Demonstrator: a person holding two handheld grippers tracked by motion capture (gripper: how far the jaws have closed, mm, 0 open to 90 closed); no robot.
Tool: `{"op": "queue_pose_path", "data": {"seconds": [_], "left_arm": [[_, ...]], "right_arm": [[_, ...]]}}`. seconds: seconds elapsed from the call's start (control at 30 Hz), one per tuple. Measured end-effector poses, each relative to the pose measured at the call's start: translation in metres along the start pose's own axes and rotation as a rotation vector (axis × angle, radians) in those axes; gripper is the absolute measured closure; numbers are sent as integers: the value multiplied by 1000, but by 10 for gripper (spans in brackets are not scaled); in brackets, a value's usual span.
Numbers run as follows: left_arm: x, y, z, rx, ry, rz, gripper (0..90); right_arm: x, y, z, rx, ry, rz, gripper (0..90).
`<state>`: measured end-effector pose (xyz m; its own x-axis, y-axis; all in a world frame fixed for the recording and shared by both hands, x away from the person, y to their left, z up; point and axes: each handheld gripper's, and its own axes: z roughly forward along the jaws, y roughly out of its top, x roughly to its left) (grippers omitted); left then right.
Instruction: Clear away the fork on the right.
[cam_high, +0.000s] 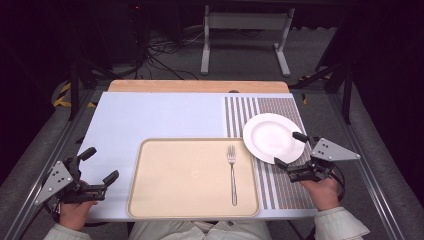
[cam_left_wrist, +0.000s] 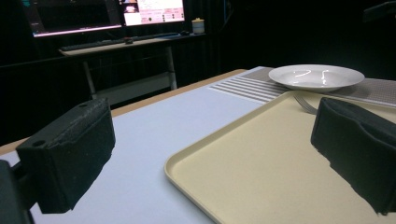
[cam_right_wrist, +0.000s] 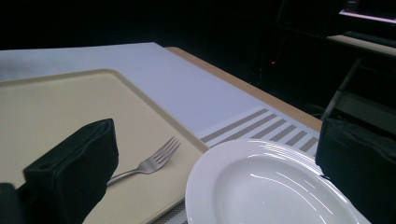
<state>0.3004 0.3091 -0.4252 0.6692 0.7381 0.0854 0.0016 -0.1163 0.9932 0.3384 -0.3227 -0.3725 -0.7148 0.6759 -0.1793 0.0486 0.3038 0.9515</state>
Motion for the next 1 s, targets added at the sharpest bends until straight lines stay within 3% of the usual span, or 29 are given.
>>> {"op": "queue_pose_path", "data": {"seconds": [0.23, 0.37, 0.57, 0.7, 0.87, 1.0], "left_arm": [[1, 0, 0, -1, -1, 2, 4], [2, 0, -1, -4, 2, 2, 4], [2, 0, -2, -5, 4, 0, 4], [3, -1, -2, -6, 2, 0, 4], [5, -2, -2, -4, -4, -8, 4], [6, -2, -2, -9, -7, -17, 4]], "right_arm": [[-1, -13, -9, -46, -16, 18, 0], [-2, -21, -11, -27, -28, 26, 0], [-3, -36, -13, -61, -23, 44, 0], [-2, -44, -11, -39, -46, 50, 0], [-2, -51, -9, -42, -45, 68, 0], [-4, -60, -3, -15, -40, 92, 1]]}}
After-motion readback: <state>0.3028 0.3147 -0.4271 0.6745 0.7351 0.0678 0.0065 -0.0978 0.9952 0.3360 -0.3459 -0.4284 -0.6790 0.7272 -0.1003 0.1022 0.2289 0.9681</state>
